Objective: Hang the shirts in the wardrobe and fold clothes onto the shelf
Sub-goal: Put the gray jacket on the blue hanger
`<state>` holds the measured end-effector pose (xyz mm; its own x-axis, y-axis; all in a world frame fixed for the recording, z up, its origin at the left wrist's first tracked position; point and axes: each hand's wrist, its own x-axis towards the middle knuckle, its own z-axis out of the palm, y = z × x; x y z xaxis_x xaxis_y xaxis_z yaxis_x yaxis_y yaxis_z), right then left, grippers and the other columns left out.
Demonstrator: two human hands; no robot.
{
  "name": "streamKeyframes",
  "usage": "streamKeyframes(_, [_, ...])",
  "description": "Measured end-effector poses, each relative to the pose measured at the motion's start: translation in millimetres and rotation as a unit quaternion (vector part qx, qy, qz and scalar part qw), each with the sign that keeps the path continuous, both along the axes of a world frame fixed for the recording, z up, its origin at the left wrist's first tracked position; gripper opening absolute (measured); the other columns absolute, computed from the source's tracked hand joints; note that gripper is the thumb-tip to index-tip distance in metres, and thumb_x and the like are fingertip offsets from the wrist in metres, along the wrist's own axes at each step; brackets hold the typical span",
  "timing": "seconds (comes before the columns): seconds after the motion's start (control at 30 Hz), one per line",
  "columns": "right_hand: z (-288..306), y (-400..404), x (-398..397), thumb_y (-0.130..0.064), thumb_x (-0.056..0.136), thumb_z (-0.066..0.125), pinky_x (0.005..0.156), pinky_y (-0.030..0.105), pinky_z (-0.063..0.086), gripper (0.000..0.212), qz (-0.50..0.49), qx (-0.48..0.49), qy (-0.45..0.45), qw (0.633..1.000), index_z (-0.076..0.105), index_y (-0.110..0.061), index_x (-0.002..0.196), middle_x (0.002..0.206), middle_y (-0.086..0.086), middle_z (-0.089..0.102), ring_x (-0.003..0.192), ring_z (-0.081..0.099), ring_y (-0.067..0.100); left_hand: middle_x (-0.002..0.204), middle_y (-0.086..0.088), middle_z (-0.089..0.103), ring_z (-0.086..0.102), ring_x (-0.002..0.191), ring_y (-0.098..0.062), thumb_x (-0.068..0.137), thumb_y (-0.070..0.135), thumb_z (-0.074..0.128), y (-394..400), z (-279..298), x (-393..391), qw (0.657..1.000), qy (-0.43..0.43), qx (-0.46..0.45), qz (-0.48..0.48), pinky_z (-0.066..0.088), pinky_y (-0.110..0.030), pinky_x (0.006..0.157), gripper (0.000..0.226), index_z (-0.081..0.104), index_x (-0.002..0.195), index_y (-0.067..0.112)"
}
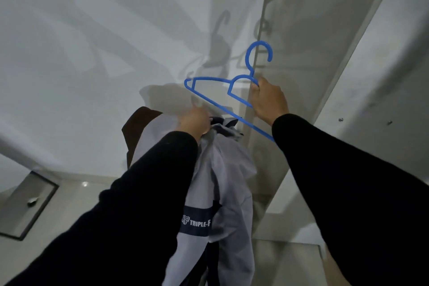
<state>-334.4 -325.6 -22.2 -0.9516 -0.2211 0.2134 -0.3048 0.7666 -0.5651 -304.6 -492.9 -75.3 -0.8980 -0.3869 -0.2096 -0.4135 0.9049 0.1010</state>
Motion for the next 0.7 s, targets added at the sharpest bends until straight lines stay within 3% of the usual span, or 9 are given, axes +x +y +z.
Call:
streamKeyframes(0.17, [-1.2,-4.1,-3.7,-0.028,0.104,0.027,0.069,0.030,0.034,0.035,-0.008,0.017,0.000,1.000,0.050,-0.005,0.118,0.086,0.005,0.051,0.076,0.047,0.020,0.135,-0.018,0.048,0.048,0.124,-0.030,0.100,0.012,0.033,-6.0,10.3,-4.8,0.996,0.077,0.038,0.033,0.038,-0.036,0.102,0.038,0.036,0.136,-0.001])
streamKeyframes(0.23, [-0.2,-5.7,-0.6,-0.029,0.104,0.026,0.068,0.031,0.034,0.035,-0.009,0.018,0.007,1.000,0.049,-0.005,0.117,0.086,0.006,0.052,0.076,0.048,0.021,0.137,-0.018,0.045,0.046,0.126,-0.031,0.101,0.012,0.033,-12.3,19.3,-2.7,0.990,0.118,0.048,0.054,0.037,-0.034,0.102,0.040,0.033,0.137,-0.005])
streamKeyframes(0.37, [4.8,-8.9,16.7,-0.026,0.104,0.027,0.067,0.031,0.035,0.032,-0.020,0.024,0.025,0.999,0.049,-0.007,0.118,0.087,0.008,0.053,0.076,0.049,0.023,0.140,-0.020,0.042,0.044,0.128,-0.033,0.100,0.018,0.035,-32.8,38.4,8.6,0.958,0.189,0.157,0.151,0.036,-0.035,0.102,0.043,0.031,0.138,-0.003])
streamKeyframes(0.5, [17.4,-19.9,49.2,-0.020,0.103,0.033,0.069,0.028,0.033,0.029,-0.032,0.012,0.043,0.998,0.048,-0.008,0.124,0.095,0.012,0.058,0.079,0.049,0.023,0.134,-0.021,0.050,0.048,0.124,-0.036,0.101,0.017,0.035,-55.1,69.6,37.2,0.950,0.204,0.208,0.116,0.039,-0.036,0.100,0.040,0.041,0.133,-0.006])
streamKeyframes(0.57, [24.5,-27.7,68.1,-0.018,0.102,0.035,0.070,0.028,0.033,0.027,-0.041,-0.016,0.047,0.998,0.050,-0.007,0.121,0.100,0.014,0.060,0.082,0.050,0.023,0.124,-0.017,0.057,0.053,0.117,-0.035,0.097,0.038,0.046,-67.9,86.4,55.5,0.952,0.200,0.218,0.074,0.042,-0.037,0.096,0.051,0.050,0.127,-0.003])
streamKeyframes(0.63, [31.6,-35.0,88.3,-0.013,0.100,0.036,0.069,0.027,0.032,0.023,-0.049,-0.052,0.059,0.996,0.053,-0.004,0.112,0.096,0.014,0.059,0.083,0.053,0.027,0.113,-0.012,0.061,0.060,0.107,-0.031,0.084,0.052,0.060,-79.1,104.8,75.3,0.933,0.212,0.284,0.062,0.048,-0.034,0.089,0.063,0.057,0.121,0.001])
streamKeyframes(0.7, [36.6,-41.6,110.6,-0.007,0.097,0.039,0.067,0.025,0.031,0.020,-0.052,-0.070,0.066,0.994,0.055,-0.001,0.107,0.094,0.015,0.058,0.087,0.055,0.029,0.109,-0.008,0.062,0.062,0.098,-0.027,0.082,0.039,0.069,-85.1,123.1,95.6,0.903,0.237,0.355,0.044,0.050,-0.032,0.081,0.053,0.060,0.118,0.002])
